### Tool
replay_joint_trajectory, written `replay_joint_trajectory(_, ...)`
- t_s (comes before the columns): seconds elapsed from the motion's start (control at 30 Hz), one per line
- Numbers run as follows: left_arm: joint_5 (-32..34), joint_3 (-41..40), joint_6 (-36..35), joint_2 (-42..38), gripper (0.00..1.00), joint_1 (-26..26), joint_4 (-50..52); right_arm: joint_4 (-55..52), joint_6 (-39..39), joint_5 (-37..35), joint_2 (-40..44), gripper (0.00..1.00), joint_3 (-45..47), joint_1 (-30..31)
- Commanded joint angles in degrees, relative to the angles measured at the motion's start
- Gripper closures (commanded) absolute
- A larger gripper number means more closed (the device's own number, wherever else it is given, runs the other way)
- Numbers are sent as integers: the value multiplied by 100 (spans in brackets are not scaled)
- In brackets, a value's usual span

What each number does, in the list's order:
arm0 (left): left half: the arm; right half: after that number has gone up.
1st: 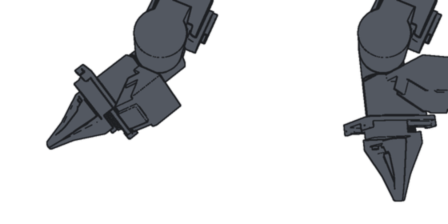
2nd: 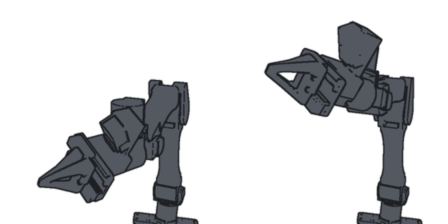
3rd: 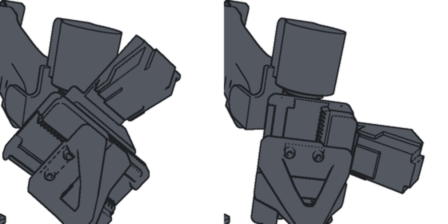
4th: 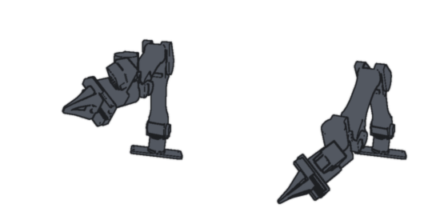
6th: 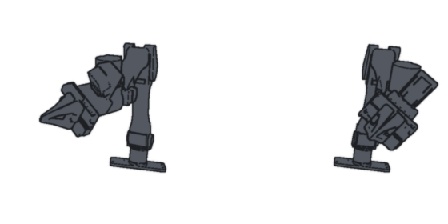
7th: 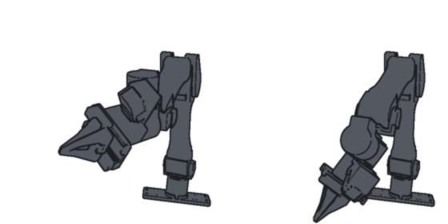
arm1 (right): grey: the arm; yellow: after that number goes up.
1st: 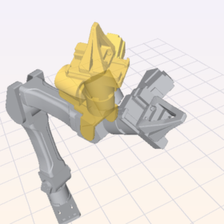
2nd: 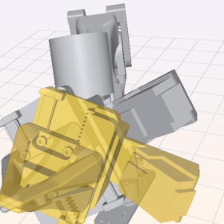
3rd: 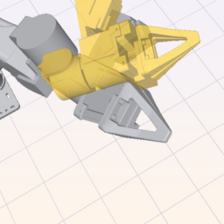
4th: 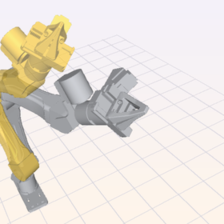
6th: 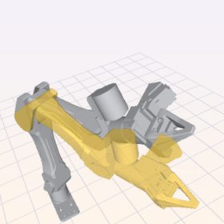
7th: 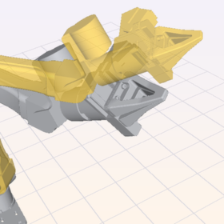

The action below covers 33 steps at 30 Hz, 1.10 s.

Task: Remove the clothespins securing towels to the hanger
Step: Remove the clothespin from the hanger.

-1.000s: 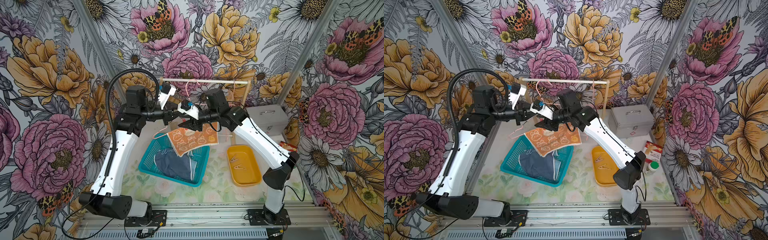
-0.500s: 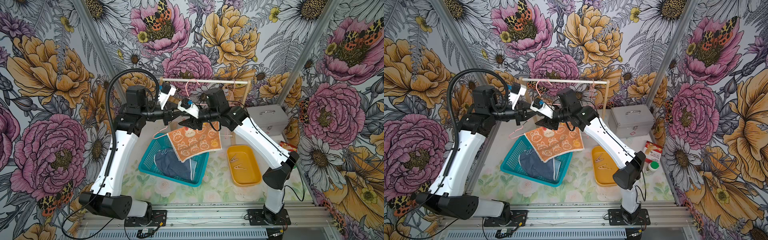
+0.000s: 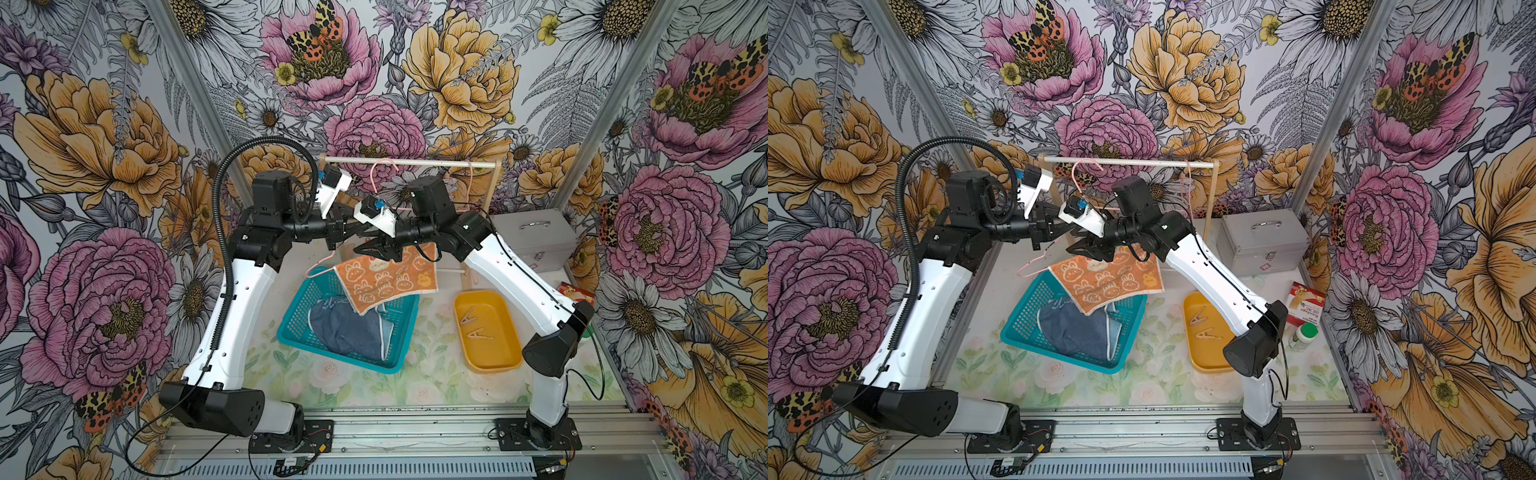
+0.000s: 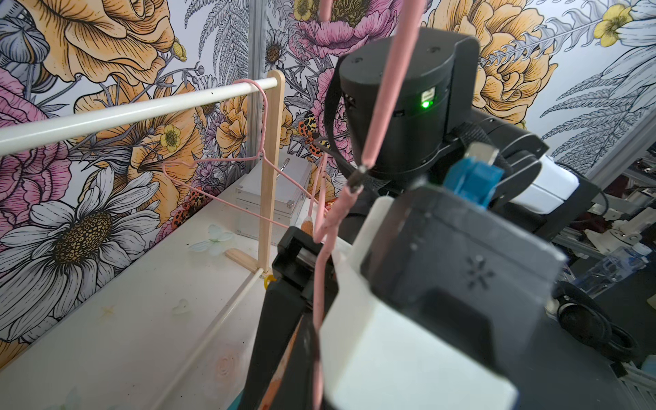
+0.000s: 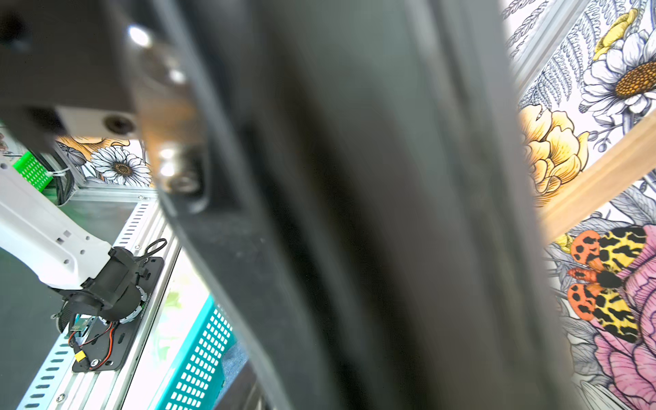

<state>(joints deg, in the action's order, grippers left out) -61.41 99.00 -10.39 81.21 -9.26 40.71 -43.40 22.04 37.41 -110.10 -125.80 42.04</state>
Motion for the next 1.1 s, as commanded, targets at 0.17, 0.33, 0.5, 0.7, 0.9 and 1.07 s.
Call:
replay_joint_trajectory(0.17, -254, 199, 52, 157, 100, 219, -72, 18, -90, 16, -46, 61, 203, 32)
replay_joint_trajectory(0.33, -299, 258, 72, 202, 100, 251, -72, 24, -44, -46, -46, 65, 277, 34)
replay_joint_trajectory(0.5, -376, 322, 80, 231, 100, 223, -67, 33, 56, -129, -139, 67, 180, 37)
replay_joint_trajectory(0.7, -441, 322, 80, 285, 100, 161, -73, 42, 81, -39, -341, 67, -138, 54)
replay_joint_trajectory(0.9, -490, 352, 76, 411, 100, 95, -72, 42, 86, 130, -518, 68, -344, 102)
replay_joint_trajectory(1.07, -545, 436, 94, 482, 100, 146, -73, 42, 67, 240, -571, 70, -322, 111)
